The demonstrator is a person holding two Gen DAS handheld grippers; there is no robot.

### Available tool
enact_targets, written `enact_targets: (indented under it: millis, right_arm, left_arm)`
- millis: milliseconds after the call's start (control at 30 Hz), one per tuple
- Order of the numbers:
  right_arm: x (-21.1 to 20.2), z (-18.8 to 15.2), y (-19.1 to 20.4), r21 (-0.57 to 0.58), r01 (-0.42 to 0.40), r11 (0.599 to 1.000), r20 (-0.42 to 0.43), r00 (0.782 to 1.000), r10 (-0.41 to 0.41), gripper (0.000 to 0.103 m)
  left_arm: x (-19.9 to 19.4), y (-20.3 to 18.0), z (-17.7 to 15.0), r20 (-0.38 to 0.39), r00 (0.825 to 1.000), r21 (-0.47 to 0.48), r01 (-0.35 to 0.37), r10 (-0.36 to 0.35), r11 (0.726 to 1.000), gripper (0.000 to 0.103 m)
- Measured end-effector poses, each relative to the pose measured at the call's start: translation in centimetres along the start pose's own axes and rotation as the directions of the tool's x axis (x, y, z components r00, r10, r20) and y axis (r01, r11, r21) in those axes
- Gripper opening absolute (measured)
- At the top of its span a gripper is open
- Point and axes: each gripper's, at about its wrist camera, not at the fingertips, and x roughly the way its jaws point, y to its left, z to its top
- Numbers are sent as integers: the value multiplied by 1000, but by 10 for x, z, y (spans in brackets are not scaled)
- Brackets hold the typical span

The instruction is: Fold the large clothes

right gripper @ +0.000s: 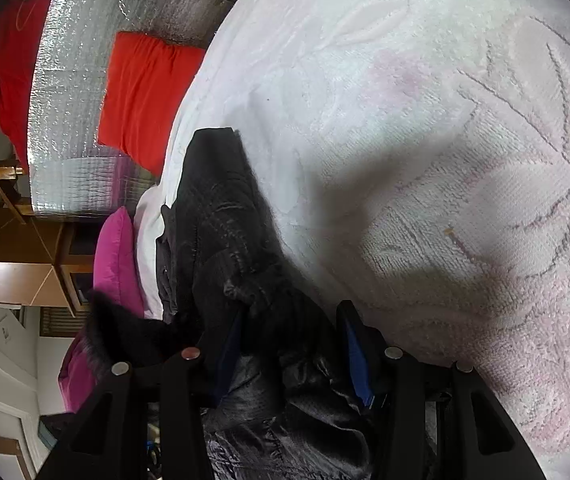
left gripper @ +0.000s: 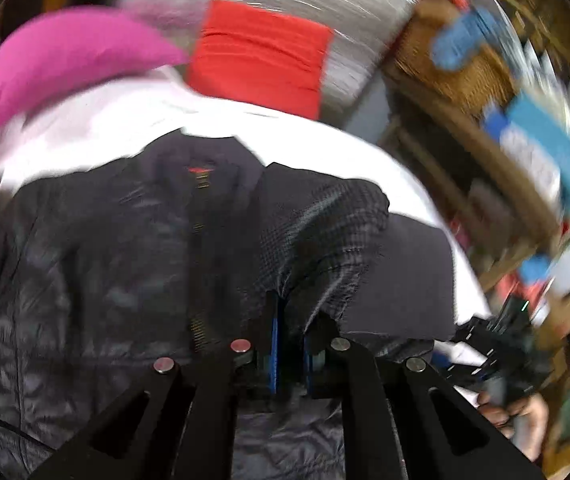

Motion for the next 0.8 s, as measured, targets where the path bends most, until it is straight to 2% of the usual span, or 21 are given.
enact_targets:
  millis: [67, 167, 233, 300, 367, 433, 500, 533, 600, 700, 800]
  right_arm:
    - [0, -1, 1, -4, 8, 1000, 5, 1000, -8, 51]
    - [0, -2, 4, -13, 23, 1000, 15, 1000, -23, 51]
    - [-1, -3, 5, -16, 31, 999, 22, 999, -31, 51]
    - [-2, -4, 6, -17, 39, 999, 30, 999, -38, 51]
    - [-4, -5, 8, -24, 49, 999, 38, 998, -48, 51]
    - [-6, -6, 10, -29, 52, 998, 46, 998, -51, 52]
    - [-8, -7, 11, -34, 47, 998, 52, 998, -45, 52]
    - [-11, -7, 12, -36, 41, 998, 63, 997, -39, 52]
    - [-16, -7, 14, -48, 36, 998, 95, 995, -31, 52]
    - [-16, -6, 18, -78, 21, 997, 121, 993, -11, 55]
    - [-9, -6, 26, -121, 45, 992, 125, 992, -30, 58]
  left_arm:
    - [-12, 40, -7, -14, 1000, -125, 14, -16, 992, 13]
    - [-26, 78, -25, -14, 1000, -222, -22, 19, 975, 14]
    - [-40, 100, -42, -6, 1000, -276, -31, 31, 961, 21]
    - [-54, 116, -54, 25, 999, -320, -29, 39, 947, 38]
    - [-64, 127, -60, 49, 997, -346, -42, 62, 937, 48]
    - [-68, 131, -58, 58, 997, -350, -34, 58, 936, 56]
    - [-73, 135, -57, 72, 996, -341, -18, 46, 940, 71]
    - [-73, 139, -58, 83, 995, -348, -23, 55, 937, 73]
    - [-72, 153, -60, 78, 994, -400, -40, 78, 916, 75]
    - [-68, 172, -60, 57, 996, -478, -35, 71, 878, 75]
    - [-68, 175, -63, 47, 992, -482, -79, 116, 872, 75]
